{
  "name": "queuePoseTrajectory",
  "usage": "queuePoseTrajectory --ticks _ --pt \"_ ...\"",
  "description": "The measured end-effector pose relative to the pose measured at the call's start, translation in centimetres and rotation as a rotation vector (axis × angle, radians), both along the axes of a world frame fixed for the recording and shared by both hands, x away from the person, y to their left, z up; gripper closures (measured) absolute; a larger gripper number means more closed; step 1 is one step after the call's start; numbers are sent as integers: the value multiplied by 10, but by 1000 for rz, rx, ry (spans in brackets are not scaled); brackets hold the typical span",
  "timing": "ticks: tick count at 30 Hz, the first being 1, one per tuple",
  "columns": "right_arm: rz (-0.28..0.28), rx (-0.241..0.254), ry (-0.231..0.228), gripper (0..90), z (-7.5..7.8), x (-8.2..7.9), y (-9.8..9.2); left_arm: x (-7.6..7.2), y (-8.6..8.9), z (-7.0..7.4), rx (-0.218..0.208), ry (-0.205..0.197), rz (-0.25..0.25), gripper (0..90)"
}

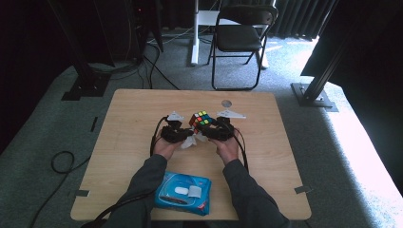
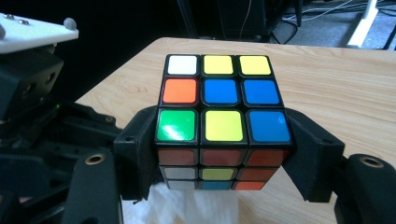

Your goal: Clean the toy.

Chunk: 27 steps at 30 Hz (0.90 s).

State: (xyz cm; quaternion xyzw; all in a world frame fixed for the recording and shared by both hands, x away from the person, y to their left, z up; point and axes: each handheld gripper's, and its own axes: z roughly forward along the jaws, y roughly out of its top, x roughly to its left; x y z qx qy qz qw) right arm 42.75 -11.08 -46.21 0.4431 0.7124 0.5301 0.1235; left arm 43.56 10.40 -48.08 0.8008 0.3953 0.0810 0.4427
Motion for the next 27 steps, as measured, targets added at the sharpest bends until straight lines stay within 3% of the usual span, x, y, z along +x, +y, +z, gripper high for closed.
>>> queuePoseTrajectory --ticks 14,27 --pt "17 5 1 343 -1 -1 0 5 16 1 -30 -14 91 857" --pt "2 12 4 343 -2 0 1 -1 3 -3 -7 -24 13 857"
